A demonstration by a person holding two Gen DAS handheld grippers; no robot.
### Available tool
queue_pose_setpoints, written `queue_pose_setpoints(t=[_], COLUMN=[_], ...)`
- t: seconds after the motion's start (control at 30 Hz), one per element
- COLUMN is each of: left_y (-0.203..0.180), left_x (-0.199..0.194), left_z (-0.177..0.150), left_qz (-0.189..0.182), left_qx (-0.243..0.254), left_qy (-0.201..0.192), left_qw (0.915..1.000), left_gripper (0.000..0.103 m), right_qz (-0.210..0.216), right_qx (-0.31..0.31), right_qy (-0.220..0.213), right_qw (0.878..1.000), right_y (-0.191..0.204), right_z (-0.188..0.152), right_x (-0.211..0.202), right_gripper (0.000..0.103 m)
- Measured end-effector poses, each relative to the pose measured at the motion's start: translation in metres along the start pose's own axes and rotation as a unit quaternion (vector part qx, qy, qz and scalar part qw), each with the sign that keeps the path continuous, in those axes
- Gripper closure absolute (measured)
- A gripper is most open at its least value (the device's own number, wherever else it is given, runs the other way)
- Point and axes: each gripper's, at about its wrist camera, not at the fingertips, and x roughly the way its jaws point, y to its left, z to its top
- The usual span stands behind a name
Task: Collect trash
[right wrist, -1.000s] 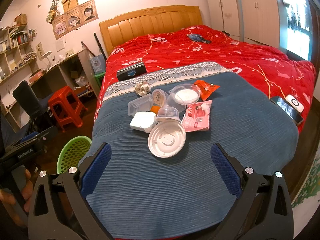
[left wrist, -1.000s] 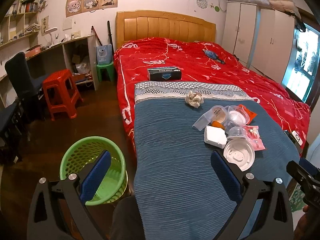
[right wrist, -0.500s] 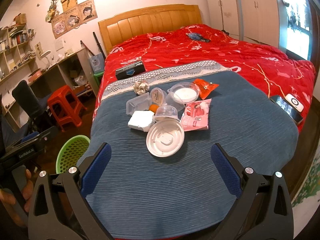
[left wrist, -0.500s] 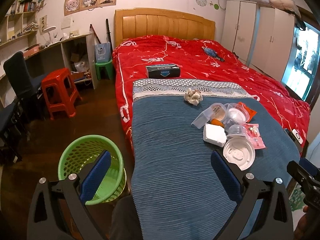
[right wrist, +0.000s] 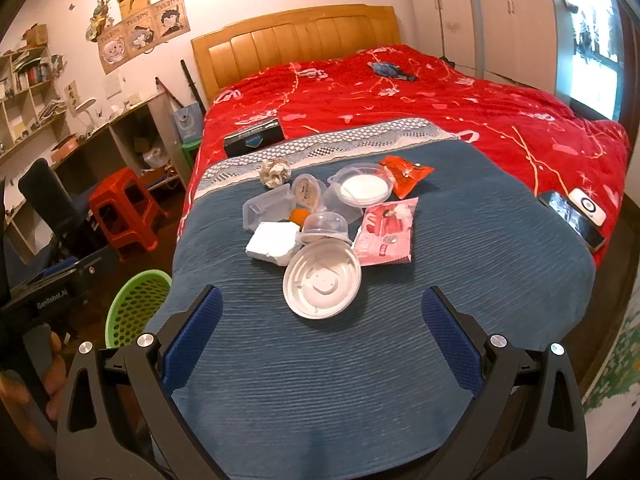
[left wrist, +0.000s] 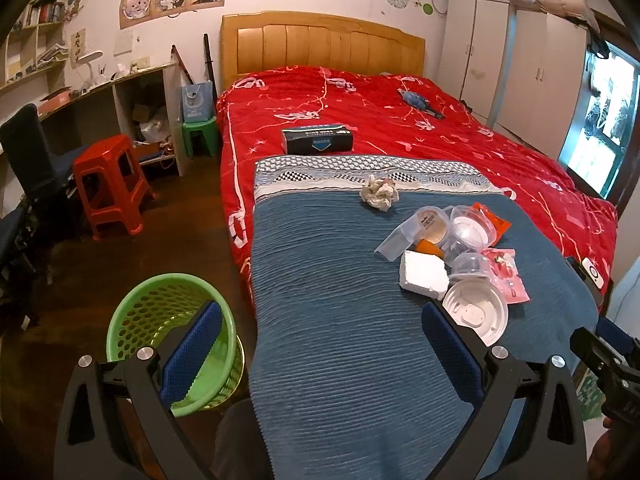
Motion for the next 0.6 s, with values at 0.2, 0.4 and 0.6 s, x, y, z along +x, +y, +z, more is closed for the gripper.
queue_pose_setpoints(t=[0.2, 0.4, 0.6], left_y=[-0.005, -0.007, -0.007], left_x=[0.009, 0.020, 0.031], left_z=[0.004, 0.011, 0.018], left_qz=[-0.001, 0.001, 0.005], left_qx=[0.006, 0.010, 0.012], left_qy=[0.000, 0.003, 0.007], left_qw=[1.0000, 0.9999, 0.9999], left_gripper=[0.006, 0.006, 0.006], right_qz=[-0.001, -0.005, -0.001], right_qx=[0.001, -0.001, -0.004], right_qy=[0.008, 0.020, 0.039], right_qw=[1.000, 1.000, 0.999], right_y=[-0.003, -0.006, -0.008], right_z=[0.003, 0.003, 0.003], right_x=[0.009, 0.022, 0.042], right_gripper=[0.005, 0.005, 0.005])
